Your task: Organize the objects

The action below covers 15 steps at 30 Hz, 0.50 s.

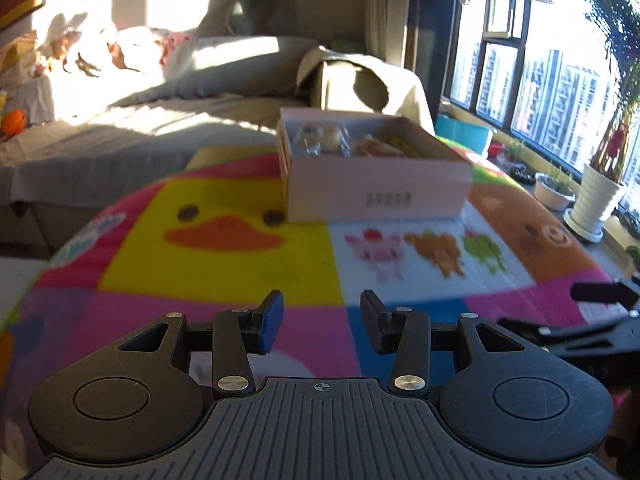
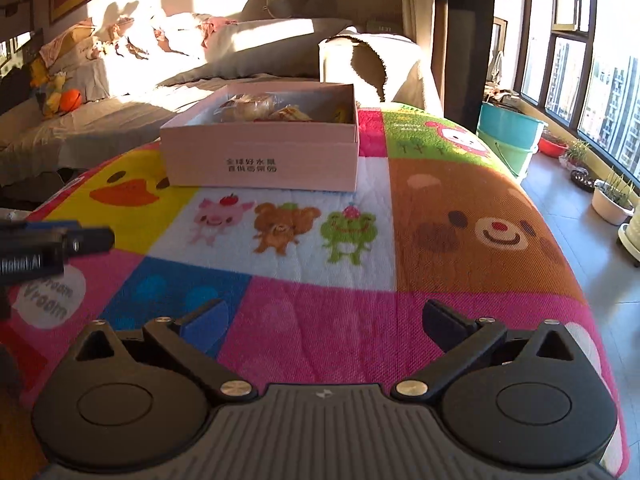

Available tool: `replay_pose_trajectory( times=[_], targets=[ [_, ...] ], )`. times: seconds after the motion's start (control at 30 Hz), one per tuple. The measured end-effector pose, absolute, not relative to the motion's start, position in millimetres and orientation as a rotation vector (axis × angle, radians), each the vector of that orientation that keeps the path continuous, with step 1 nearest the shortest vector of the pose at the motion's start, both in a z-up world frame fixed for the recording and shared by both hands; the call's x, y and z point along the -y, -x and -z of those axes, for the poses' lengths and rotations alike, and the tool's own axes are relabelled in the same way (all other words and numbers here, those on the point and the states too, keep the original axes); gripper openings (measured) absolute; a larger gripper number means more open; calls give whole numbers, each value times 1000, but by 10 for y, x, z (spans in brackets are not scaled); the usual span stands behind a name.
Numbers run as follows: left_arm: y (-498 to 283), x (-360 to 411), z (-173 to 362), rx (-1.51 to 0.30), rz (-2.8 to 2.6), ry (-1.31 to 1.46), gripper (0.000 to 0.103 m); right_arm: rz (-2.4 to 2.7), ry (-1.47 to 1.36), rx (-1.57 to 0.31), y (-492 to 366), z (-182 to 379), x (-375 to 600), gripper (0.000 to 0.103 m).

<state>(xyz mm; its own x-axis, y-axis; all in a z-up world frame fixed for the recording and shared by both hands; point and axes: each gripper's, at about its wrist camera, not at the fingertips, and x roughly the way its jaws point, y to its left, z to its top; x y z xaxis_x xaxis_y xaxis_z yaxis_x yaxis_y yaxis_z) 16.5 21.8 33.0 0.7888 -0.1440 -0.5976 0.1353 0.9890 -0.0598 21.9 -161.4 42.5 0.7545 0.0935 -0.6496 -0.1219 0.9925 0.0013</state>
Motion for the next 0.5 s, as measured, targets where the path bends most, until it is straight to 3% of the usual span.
replay_pose_trajectory(
  times=[0.5],
  targets=[
    [113,43,-59,-605,116,-6,48,-60,-3,-684,-120,-238,1622,103]
  ],
)
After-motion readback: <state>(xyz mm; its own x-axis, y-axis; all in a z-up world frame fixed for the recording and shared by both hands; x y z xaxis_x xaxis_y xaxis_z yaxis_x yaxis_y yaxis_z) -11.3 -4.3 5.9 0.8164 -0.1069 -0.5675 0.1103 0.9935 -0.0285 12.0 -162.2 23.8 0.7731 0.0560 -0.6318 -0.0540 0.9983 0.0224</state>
